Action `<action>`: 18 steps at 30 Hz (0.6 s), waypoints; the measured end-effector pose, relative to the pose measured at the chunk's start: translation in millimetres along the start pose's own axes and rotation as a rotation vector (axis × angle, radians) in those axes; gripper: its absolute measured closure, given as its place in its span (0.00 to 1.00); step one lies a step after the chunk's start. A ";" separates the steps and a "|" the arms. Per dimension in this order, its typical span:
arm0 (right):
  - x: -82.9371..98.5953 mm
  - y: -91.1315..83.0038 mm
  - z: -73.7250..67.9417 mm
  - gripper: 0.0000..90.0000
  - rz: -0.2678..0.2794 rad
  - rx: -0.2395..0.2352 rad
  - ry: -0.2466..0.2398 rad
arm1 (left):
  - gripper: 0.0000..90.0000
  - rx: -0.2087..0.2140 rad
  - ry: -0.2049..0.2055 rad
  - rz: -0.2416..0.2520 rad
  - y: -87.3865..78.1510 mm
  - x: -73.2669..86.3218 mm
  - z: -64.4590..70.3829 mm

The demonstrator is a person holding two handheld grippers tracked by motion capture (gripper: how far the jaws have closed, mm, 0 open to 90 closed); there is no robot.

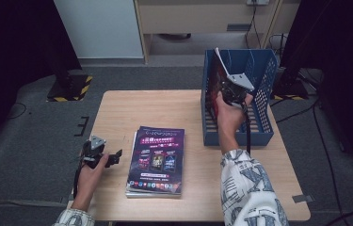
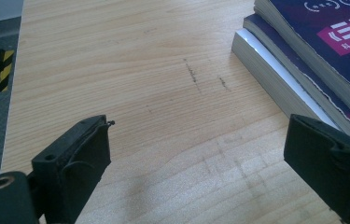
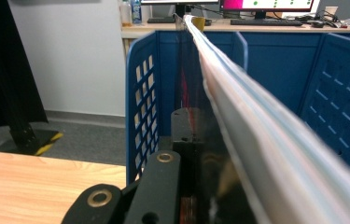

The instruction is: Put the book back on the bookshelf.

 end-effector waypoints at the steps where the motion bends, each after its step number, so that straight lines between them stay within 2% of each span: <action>1: 1.0 1.0 -1.0 0.97 -0.003 0.001 -0.005 | 0.07 0.000 0.000 0.000 0.0 0.0 -0.1; 11: 4.5 10.2 -14.5 0.97 -0.007 0.017 -0.041 | 0.07 0.003 -0.002 0.003 -0.2 -0.5 0.5; 18: 4.3 10.8 -25.7 0.96 -0.004 -0.004 -0.059 | 0.07 0.005 -0.001 0.004 -0.4 -0.8 1.0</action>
Point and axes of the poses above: each handheld gripper's, and its own axes: y roughly forward along the jaws, x roughly out of its underside, z roughly to its right, the point moved 7 cm from there along y, roughly forward along the jaws, and after that the axes turned 7 degrees about -y, right-handed, at the moved point
